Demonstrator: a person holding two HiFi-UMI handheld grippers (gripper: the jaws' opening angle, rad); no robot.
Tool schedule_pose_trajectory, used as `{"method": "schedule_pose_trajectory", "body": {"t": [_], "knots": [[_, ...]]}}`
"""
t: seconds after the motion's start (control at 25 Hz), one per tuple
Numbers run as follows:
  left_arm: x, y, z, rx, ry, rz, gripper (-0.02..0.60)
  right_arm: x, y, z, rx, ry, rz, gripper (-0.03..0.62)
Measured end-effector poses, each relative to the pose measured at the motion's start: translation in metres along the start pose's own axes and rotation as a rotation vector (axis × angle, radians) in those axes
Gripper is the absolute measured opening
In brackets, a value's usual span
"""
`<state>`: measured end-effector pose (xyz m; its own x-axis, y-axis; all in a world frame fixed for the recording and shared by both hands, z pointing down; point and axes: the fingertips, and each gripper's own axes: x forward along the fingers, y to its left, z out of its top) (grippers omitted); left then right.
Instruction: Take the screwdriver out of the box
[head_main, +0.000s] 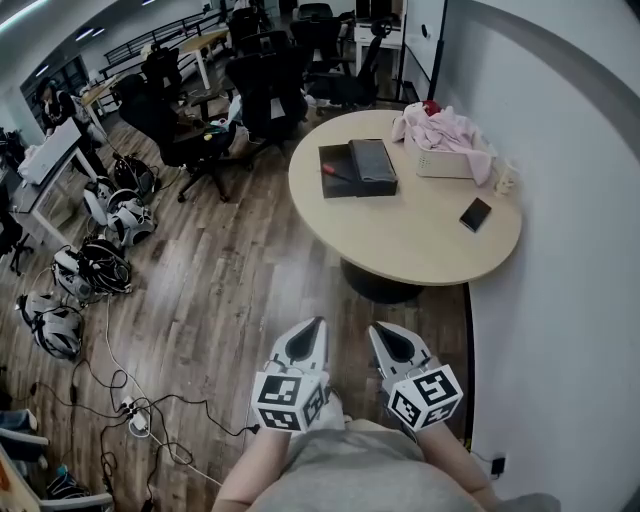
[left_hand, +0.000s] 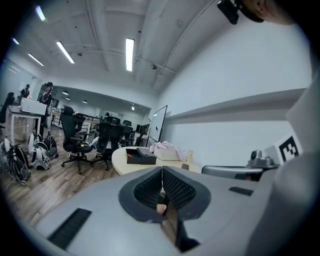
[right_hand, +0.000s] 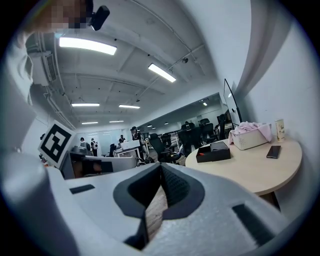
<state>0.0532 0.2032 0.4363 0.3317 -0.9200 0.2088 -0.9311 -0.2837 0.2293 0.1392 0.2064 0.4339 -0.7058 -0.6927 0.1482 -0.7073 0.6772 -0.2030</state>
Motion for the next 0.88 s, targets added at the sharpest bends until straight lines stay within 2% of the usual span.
{"method": "schedule_pose_trajectory", "body": {"t": [0.32,0.64,0.88], "knots": [[0.054,0.043,0.008,-0.004,0.015,-0.012,0.005,0.063,-0.030,0.012,-0.003,-0.002,-0.023,0.000],[0.126,0.106,0.039,-0.018,0.018,-0.035,0.005,0.150,-0.059,0.038,-0.026,-0.001,-0.051,0.000],[0.176,0.148,0.064,-0.012,0.053,-0.056,0.005,0.217,-0.080,0.067,-0.027,-0.016,-0.071,0.000]]}}
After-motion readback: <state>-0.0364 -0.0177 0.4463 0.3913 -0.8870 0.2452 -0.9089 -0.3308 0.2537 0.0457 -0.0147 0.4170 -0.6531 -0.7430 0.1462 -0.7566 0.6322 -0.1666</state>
